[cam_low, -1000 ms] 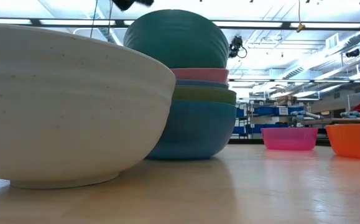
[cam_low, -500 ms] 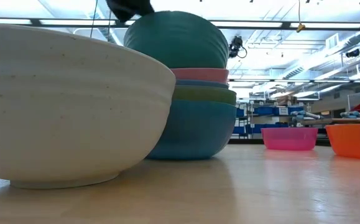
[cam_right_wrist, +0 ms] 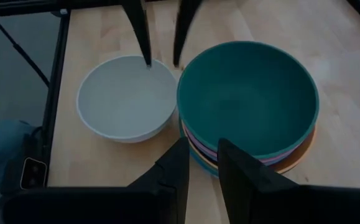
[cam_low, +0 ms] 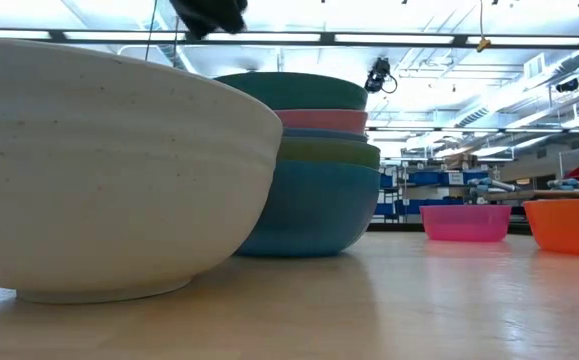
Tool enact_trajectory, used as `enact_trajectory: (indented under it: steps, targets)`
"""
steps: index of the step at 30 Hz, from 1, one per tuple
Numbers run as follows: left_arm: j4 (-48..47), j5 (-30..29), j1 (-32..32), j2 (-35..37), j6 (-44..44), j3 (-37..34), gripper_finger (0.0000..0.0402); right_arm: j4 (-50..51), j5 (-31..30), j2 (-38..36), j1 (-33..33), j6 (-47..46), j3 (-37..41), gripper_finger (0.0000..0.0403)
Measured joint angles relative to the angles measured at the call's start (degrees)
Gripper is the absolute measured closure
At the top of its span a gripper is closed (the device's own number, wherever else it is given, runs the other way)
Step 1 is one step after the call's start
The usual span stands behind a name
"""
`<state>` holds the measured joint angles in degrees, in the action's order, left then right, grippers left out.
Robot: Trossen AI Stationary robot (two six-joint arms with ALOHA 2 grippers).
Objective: Nest bowls inside each other
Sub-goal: Stack the white bowl on top of the pine green bowl
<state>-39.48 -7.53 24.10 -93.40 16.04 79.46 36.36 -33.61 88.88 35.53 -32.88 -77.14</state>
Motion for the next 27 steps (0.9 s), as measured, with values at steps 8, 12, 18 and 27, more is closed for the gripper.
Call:
enact_trajectory:
  steps: [8, 12, 18, 27]
  targets:
    - [-23.24, 4.18, 6.15, 0.15, 8.14, 7.78, 0.0275, 1.15, -2.3, 0.0, 1.26, -0.65, 0.0, 0.0332]
    - [-26.35, 4.89, 8.79, 0.13, 13.51, 6.52, 0.0275, 2.66, -5.44, 0.0, 2.43, -3.1, 0.0, 0.0332]
    - [-19.32, 1.88, 10.26, 0.13, 16.98, 3.69, 0.0275, 13.1, -7.26, 0.0, 3.99, -14.96, 0.0, 0.0332]
    - [-15.64, -0.73, 10.3, 0.07, 26.54, -3.62, 0.0275, 27.53, -10.95, 0.0, 8.27, -31.55, 0.0, 0.0332]
